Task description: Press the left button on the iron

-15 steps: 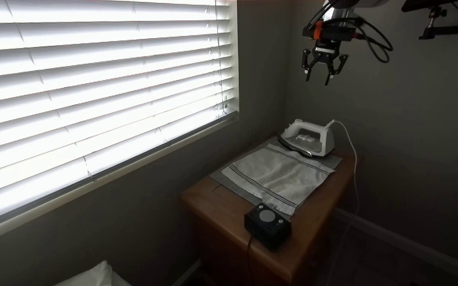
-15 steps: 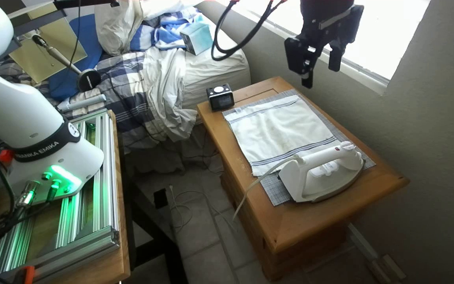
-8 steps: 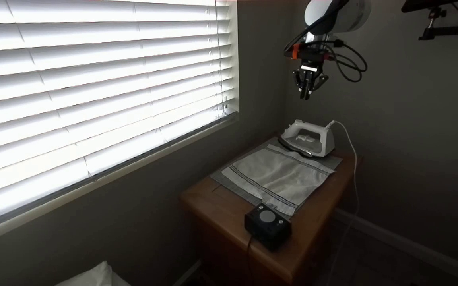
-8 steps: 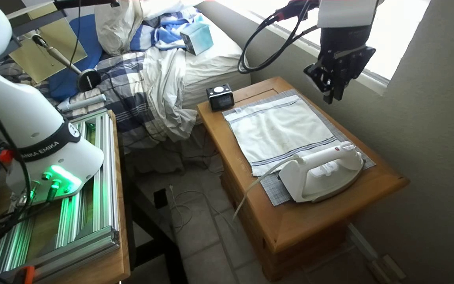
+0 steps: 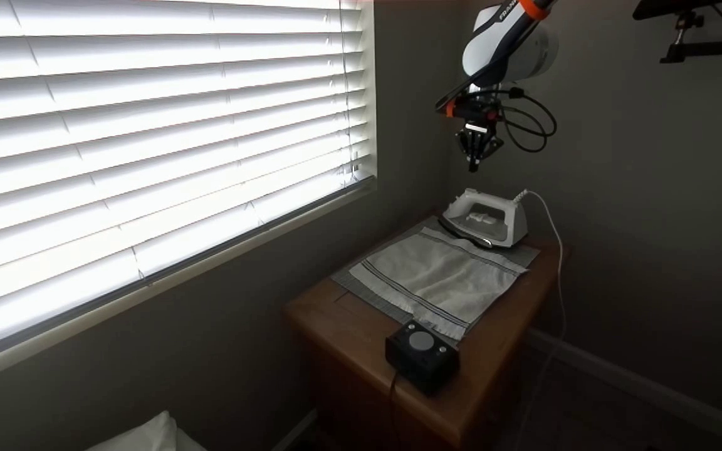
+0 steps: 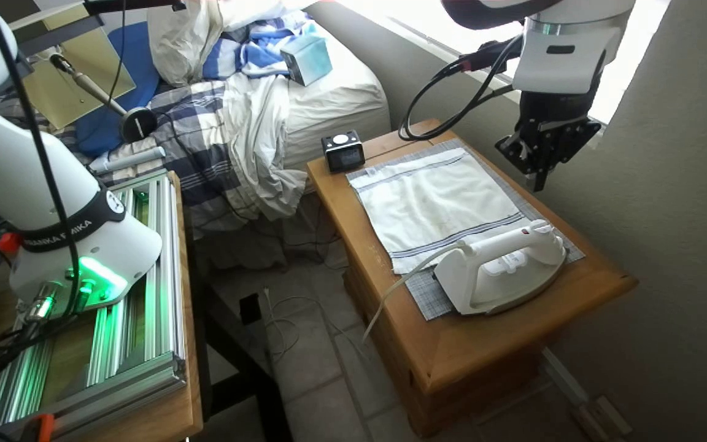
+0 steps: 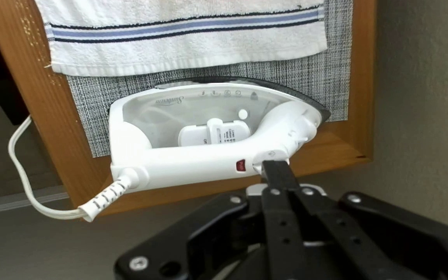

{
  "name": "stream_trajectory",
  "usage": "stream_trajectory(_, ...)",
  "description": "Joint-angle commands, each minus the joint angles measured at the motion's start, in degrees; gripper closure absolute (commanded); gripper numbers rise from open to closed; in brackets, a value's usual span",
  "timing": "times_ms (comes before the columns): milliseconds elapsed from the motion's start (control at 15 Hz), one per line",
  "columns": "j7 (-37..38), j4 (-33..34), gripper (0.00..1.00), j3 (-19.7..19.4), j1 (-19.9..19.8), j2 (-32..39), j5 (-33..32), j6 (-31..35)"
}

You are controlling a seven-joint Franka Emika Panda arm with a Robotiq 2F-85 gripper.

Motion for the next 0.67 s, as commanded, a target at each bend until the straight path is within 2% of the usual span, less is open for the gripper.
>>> stream_trajectory(0, -0.3, 0.9, 0.99, -0.6, 0.5, 1.0, 0.6, -0.5)
stream_trajectory(600, -0.6, 3.1, 1.00, -0.4, 0.3, 3.3, 0.8, -1.1)
